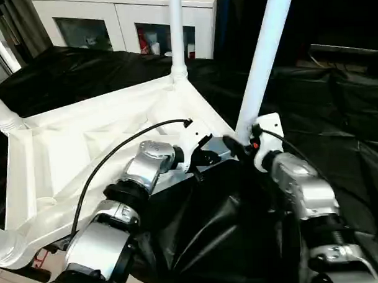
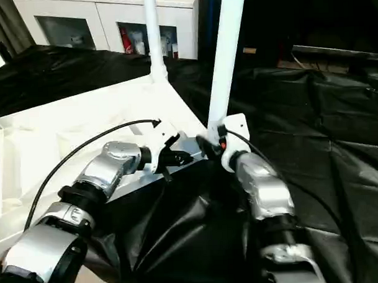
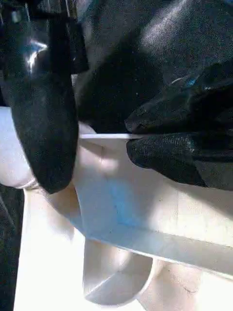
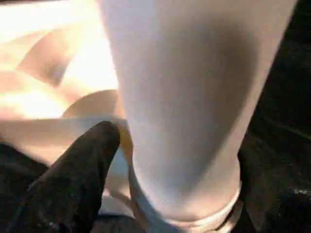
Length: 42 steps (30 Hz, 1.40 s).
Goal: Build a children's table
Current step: Rotate leg to tighten
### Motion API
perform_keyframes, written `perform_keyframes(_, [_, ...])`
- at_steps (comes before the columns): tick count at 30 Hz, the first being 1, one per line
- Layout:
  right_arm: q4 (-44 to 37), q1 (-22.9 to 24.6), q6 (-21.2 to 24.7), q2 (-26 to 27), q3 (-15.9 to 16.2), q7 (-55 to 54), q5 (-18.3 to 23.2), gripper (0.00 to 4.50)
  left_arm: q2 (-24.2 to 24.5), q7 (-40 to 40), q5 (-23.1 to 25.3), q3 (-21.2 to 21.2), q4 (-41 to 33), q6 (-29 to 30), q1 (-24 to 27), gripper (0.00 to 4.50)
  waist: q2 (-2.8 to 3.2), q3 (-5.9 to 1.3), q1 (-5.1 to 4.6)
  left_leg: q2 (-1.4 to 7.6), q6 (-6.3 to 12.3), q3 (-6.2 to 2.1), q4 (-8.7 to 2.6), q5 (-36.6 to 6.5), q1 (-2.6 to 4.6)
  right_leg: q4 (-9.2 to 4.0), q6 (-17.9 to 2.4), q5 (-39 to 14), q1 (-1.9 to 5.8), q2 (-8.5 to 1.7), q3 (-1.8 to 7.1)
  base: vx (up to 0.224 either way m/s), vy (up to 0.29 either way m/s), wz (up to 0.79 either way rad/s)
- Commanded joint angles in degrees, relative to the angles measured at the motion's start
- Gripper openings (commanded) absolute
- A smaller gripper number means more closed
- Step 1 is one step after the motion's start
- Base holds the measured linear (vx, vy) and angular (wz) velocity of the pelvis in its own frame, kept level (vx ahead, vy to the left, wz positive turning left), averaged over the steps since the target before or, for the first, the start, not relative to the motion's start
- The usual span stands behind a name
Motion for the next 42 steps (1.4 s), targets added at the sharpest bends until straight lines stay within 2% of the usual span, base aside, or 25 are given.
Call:
perform_keyframes(1, [-4.4, 2.2, 0.7, -1.1, 10.3, 15.7, 3.7, 3.75, -0.8, -7.6, -2.7, -3.2, -5.5, -4.3, 0.7, 0.00, -0.95, -4.19, 0.40, 2.07, 7.10, -0.67, -3.31, -8.2, 0.04, -3.99, -13.0, -10.3, 3.81, -4.03, 3.02, 0.000, 0.000, 0.00])
perform_keyframes(3, [-5.2, 2.4, 0.9, -2.0, 10.5, 17.2, 4.1, 3.75, -0.3, -8.8, -2.7, -3.5, -5.9, -4.5, 1.1, 0.00, -0.90, -4.19, 0.38, 2.12, 7.68, -0.54, -3.23, -8.5, 0.07, -3.94, -13.3, -10.3, 3.60, -4.02, 3.04, 0.000, 0.000, 0.00])
perform_keyframes(7, [-8.0, 3.5, 1.8, -6.8, 11.2, 24.8, 5.3, 3.75, 2.1, -15.9, -4.4, -4.0, -9.0, -4.4, 3.2, 0.00, -0.80, -3.96, 0.65, 2.33, 6.43, -0.55, -3.40, -10.5, 0.44, -4.40, -12.9, -14.7, 3.39, -4.00, 2.98, 0.000, 0.000, 0.00])
perform_keyframes(8, [-8.6, 3.7, 2.1, -8.0, 11.4, 26.6, 5.6, 3.75, 2.8, -17.8, -4.9, -4.3, -10.0, -4.2, 3.7, 0.00, -0.78, -3.99, 0.84, 2.48, 6.34, -0.63, -3.47, -10.6, 0.49, -4.30, -13.0, -14.7, 3.48, -4.05, 2.98, 0.000, 0.000, 0.00])
perform_keyframes(9, [-9.5, 4.0, 2.2, -10.1, 12.0, 29.6, 6.1, 3.75, 4.1, -20.4, -5.3, -4.9, -11.4, -3.6, 4.5, 0.00, -0.64, -3.93, 0.96, 2.62, 6.43, -0.54, -3.51, -10.7, 0.40, -4.21, -13.1, -14.6, 3.26, -4.01, 3.06, 0.000, 0.000, 0.00])
perform_keyframes(13, [-10.2, 4.4, 2.4, -12.0, 12.7, 32.7, 6.2, 3.45, 5.9, -23.1, -5.4, -5.6, -13.1, -3.5, 5.5, 0.00, -0.60, -4.04, 1.59, 2.65, 5.92, -0.51, -3.48, -10.7, 0.56, -4.12, -13.3, -14.4, 3.15, -4.06, 3.08, 0.000, 0.000, 0.00])
perform_keyframes(14, [-10.3, 4.4, 2.4, -12.1, 12.7, 32.9, 6.2, 3.45, 6.1, -23.4, -5.4, -5.6, -13.2, -3.4, 5.6, 0.00, -0.60, -4.03, 1.61, 2.68, 5.82, -0.52, -3.51, -10.6, 0.54, -4.10, -13.3, -14.3, 3.16, -4.06, 3.10, 0.000, 0.000, 0.00])
perform_keyframes(17, [-10.8, 4.6, 3.1, -11.8, 12.9, 33.5, 6.6, 3.05, 6.6, -24.3, -5.1, -5.5, -13.6, -3.0, 6.0, 0.00, -0.61, -4.09, 1.80, 2.65, 5.59, -0.55, -3.51, -10.1, 0.52, -3.99, -13.3, -13.8, 3.16, -4.06, 3.11, 0.000, 0.000, 0.00])
perform_keyframes(21, [-11.6, 5.2, 3.8, -11.1, 13.8, 33.4, 7.1, 2.85, 6.6, -22.7, -4.6, -5.6, -13.8, -2.5, 6.1, 0.00, -0.72, -4.12, 1.96, 2.61, 5.25, -0.53, -3.50, -9.8, 0.50, -3.99, -13.0, -13.8, 3.16, -4.12, 3.13, 0.000, 0.000, 0.00])
perform_keyframes(24, [-11.3, 5.5, 3.5, -10.0, 13.7, 31.6, 6.7, 2.72, 5.9, -20.5, -4.1, -5.3, -13.0, -2.3, 5.8, 0.00, -0.70, -4.08, 1.96, 2.53, 5.17, -0.53, -3.52, -9.9, 0.52, -4.08, -12.7, -14.4, 3.09, -4.08, 3.10, 0.000, 0.000, 0.00])
perform_keyframes(25, [-9.1, 5.1, 3.7, -7.0, 12.3, 26.0, 5.4, 2.70, 4.4, -16.2, -3.2, -4.3, -10.9, -1.9, 4.5, 0.00, -0.67, -3.93, 1.85, 2.49, 4.73, -0.51, -3.57, -10.7, 0.56, -4.32, -12.3, -16.0, 2.95, -4.12, 3.14, 0.000, 0.000, 0.00])
perform_keyframes(30, [-4.0, 3.8, 3.9, -1.2, 9.6, 13.6, 2.5, 2.69, 1.5, -7.0, -1.6, -2.4, -6.2, -1.7, 1.4, 0.00, -0.67, -3.63, 1.08, 2.13, 2.33, -0.77, -3.87, -13.7, 0.82, -5.09, -10.1, -22.5, 2.72, -4.04, 2.95, 0.000, 0.000, 0.00])
perform_keyframes(31, [-1.8, 3.1, 3.5, 1.1, 8.4, 8.6, 1.5, 2.68, 0.1, -3.4, -1.4, -1.7, -4.6, -1.0, 0.1, 0.00, -0.65, -3.54, 0.89, 2.10, 2.08, -0.84, -3.90, -15.1, 1.02, -5.38, -9.7, -24.1, 2.59, -4.13, 2.95, 0.000, 0.000, 0.00])
perform_keyframes(32, [-0.1, 2.4, 3.2, 2.6, 7.5, 4.7, 0.8, 2.68, -0.8, -1.2, -1.4, -1.2, -3.7, -0.6, -0.7, 0.00, -0.37, -3.47, 0.73, 2.07, 1.93, -0.82, -3.94, -15.4, 0.97, -5.38, -9.6, -24.4, 2.50, -4.07, 2.98, 0.000, 0.000, 0.00])
perform_keyframes(33, [0.2, 2.4, 3.2, 2.8, 7.3, 4.1, 0.8, 2.68, -0.9, -0.9, -1.4, -1.1, -3.6, -0.5, -0.8, 0.00, -0.47, -3.49, 0.48, 2.03, 1.32, -0.99, -4.02, -16.3, 0.95, -5.47, -9.4, -25.3, 2.51, -4.09, 2.82, 0.000, 0.000, 0.00])
perform_keyframes(34, [3.9, 0.7, 3.7, 5.9, 4.6, -3.6, 0.5, 2.67, -2.6, 2.7, -1.5, -0.2, -2.2, 0.4, -2.2, 0.00, -0.33, -3.53, 0.28, 1.93, 0.95, -0.96, -3.99, -16.4, 1.08, -5.51, -9.2, -25.5, 2.28, -4.13, 2.90, 0.000, 0.000, 0.00])
perform_keyframes(35, [5.4, -0.1, 3.8, 7.1, 3.3, -6.4, 0.6, 2.67, -3.3, 3.8, -1.6, 0.1, -1.6, 0.5, -2.7, 0.00, -0.48, -3.57, 0.07, 1.91, 0.88, -1.11, -4.05, -16.5, 0.97, -5.53, -9.1, -25.3, 2.51, -4.10, 2.79, 0.000, 0.000, 0.00])
perform_keyframes(36, [6.7, -1.0, 3.4, 8.3, 2.4, -8.5, 0.4, 2.67, -4.1, 5.1, -1.7, 0.5, -0.9, 0.5, -3.3, 0.00, -0.36, -3.64, 0.08, 1.86, 1.01, -1.13, -4.02, -16.2, 0.84, -5.44, -9.2, -24.4, 2.67, -4.09, 2.77, 0.000, 0.000, 0.00])
perform_keyframes(37, [7.6, -1.6, 2.8, 9.1, 2.0, -9.6, 0.2, 2.67, -4.5, 5.8, -1.7, 0.8, -0.5, 0.4, -3.6, 0.00, -0.22, -3.83, -0.06, 1.96, 1.27, -1.05, -4.01, -15.4, 0.78, -5.35, -9.6, -22.0, 2.60, -4.12, 2.92, 0.000, 0.000, 0.00])
perform_keyframes(39, [8.3, -2.2, 2.1, 9.7, 2.2, -9.6, -0.1, 2.67, -5.0, 6.3, -1.7, 0.9, -0.1, -0.1, -3.9, 0.00, -0.32, -3.93, -0.14, 1.94, 2.22, -0.96, -3.92, -13.8, 0.48, -4.87, -10.8, -17.4, 2.93, -4.00, 2.98, 0.000, 0.000, 0.00])
perform_keyframes(40, [8.6, -2.6, 1.0, 10.2, 2.7, -8.8, -0.2, 3.02, -5.4, 6.6, -1.7, 1.0, 0.2, -0.4, -4.2, 0.00, -0.36, -4.16, -0.20, 1.91, 2.96, -0.87, -3.73, -12.5, 0.37, -4.49, -11.7, -14.4, 3.12, -4.01, 3.00, 0.000, 0.000, 0.00])
perform_keyframes(42, [8.3, -2.9, 0.5, 10.8, 2.5, -7.1, 1.0, 3.37, -5.7, 5.8, -1.8, 0.8, 0.2, -1.2, -4.2, 0.00, -0.35, -4.24, -0.09, 1.82, 3.85, -0.72, -3.55, -11.3, 0.45, -4.42, -12.3, -12.7, 3.14, -4.08, 3.05, 0.000, 0.000, 0.00])
